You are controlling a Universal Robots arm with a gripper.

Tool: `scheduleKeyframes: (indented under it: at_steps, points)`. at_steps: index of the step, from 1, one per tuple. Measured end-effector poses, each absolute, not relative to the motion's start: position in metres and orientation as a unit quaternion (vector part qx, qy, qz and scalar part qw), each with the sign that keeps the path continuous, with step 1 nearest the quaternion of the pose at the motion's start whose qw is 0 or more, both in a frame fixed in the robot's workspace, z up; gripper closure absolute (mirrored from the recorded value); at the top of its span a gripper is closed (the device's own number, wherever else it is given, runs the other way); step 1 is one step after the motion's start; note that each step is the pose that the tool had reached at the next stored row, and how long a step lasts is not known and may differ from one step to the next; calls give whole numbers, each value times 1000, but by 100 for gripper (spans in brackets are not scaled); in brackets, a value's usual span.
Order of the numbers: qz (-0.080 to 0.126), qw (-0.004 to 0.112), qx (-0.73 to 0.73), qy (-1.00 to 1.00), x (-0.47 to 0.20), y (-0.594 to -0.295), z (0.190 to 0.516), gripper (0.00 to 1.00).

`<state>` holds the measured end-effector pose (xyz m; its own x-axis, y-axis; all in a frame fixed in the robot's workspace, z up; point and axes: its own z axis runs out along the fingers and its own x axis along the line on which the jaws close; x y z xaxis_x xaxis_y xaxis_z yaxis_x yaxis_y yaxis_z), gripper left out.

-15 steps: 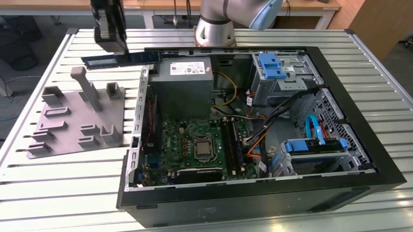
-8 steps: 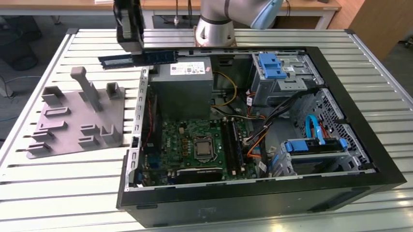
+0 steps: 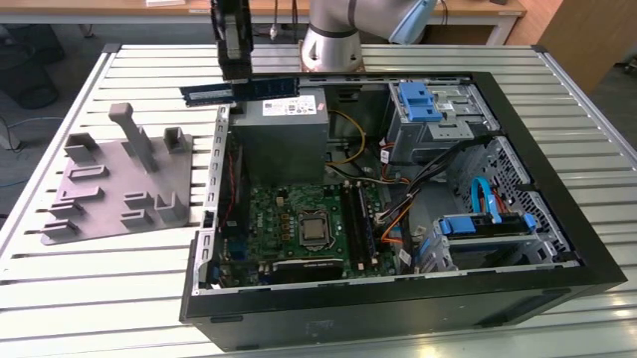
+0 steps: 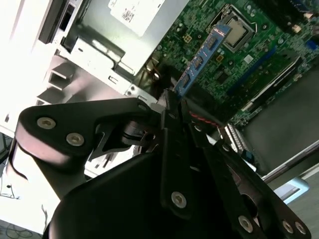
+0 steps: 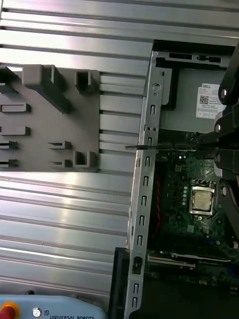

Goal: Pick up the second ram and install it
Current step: 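Pick up the second ram and move it above second insertion slot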

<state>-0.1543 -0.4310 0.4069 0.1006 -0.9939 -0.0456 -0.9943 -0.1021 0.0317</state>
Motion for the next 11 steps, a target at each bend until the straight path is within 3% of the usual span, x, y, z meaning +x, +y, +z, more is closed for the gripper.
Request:
scheduleKeyframes:
  at_steps: [11]
  points:
    - [28, 3, -742, 670, -110, -431, 407, 86]
